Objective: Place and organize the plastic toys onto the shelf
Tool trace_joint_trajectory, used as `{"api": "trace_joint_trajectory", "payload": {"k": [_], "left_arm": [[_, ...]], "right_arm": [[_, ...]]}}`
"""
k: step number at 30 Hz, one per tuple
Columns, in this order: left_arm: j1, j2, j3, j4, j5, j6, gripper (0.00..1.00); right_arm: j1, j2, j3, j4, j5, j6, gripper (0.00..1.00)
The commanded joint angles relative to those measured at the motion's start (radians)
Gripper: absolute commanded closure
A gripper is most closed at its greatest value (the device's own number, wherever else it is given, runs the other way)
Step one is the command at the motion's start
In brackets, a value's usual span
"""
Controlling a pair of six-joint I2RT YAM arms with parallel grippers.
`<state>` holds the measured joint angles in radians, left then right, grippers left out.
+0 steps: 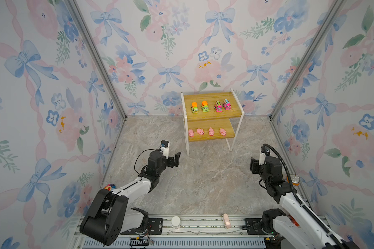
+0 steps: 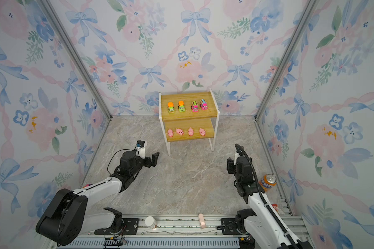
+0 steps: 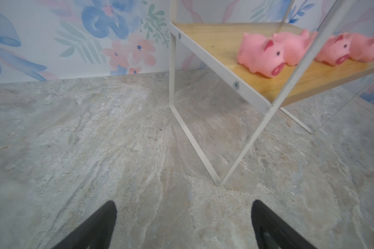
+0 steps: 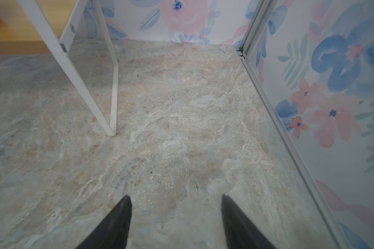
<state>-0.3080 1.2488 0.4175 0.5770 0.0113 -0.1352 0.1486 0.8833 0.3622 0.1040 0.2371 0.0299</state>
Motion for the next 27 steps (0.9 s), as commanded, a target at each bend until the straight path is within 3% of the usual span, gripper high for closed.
{"api": "trace_joint_trajectory", "payload": {"k": [1,5,9,11,15,17,20,23,27], "left_arm": [[0.062,-0.028,0.014,-0.014,-0.054,0.035,0.02],[0.138,-0.025,-0.009,0.019,-0.076,0.054,0.02],[0.189,0.006,-0.023,0.047,-0.108,0.088,0.02],[0.216,0.029,-0.033,0.064,-0.107,0.102,0.02],[0.293,0.092,-0.087,0.189,-0.067,0.086,0.02],[0.328,0.114,-0.13,0.298,-0.025,0.078,0.02],[0.398,0.149,-0.125,0.353,0.068,0.019,0.02],[0.449,0.235,-0.138,0.504,0.149,-0.02,0.02],[0.45,0.236,-0.126,0.475,0.197,-0.003,0.02]], "right_arm": [[-0.03,0.164,-0.045,0.412,-0.055,-0.032,0.31],[-0.041,0.437,-0.001,0.597,-0.096,-0.03,0.32],[-0.018,0.547,0.134,0.493,-0.083,-0.083,0.32],[-0.017,0.566,0.14,0.503,-0.085,-0.106,0.32],[-0.064,0.61,0.037,0.725,-0.098,-0.06,0.29],[-0.082,0.686,-0.02,0.934,-0.112,-0.04,0.29],[-0.086,0.65,-0.01,0.852,-0.1,-0.034,0.27],[-0.083,0.668,-0.009,0.883,-0.116,-0.042,0.26],[-0.086,0.666,0.004,0.854,-0.129,-0.041,0.23]]}}
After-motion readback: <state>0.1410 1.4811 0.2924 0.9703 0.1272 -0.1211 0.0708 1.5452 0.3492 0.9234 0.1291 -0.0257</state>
